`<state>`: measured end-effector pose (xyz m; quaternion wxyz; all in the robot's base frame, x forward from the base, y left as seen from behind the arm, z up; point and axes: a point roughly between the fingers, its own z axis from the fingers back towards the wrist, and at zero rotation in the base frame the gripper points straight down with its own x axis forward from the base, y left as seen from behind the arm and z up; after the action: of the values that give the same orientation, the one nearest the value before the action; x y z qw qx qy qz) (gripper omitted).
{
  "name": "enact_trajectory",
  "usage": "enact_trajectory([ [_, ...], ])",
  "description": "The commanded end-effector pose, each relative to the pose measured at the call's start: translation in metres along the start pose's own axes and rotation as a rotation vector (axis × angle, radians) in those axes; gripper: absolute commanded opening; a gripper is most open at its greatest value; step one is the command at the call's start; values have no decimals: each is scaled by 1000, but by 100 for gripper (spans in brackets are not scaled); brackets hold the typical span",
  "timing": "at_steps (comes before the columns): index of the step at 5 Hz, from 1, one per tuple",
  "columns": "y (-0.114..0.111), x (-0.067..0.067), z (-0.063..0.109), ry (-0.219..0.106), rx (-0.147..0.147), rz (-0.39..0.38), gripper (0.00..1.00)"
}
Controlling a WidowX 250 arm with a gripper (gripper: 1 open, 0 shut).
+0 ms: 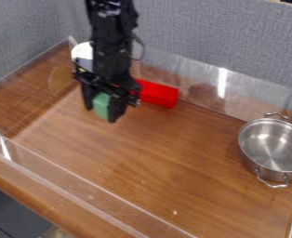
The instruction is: Put green object to the left side of the table
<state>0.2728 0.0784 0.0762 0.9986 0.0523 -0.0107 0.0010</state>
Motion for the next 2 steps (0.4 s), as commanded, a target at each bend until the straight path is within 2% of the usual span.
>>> enact_trajectory([
  [1,35,-6,13,-50,30,71,0],
  [2,66,-16,0,-24,40,135,0],
])
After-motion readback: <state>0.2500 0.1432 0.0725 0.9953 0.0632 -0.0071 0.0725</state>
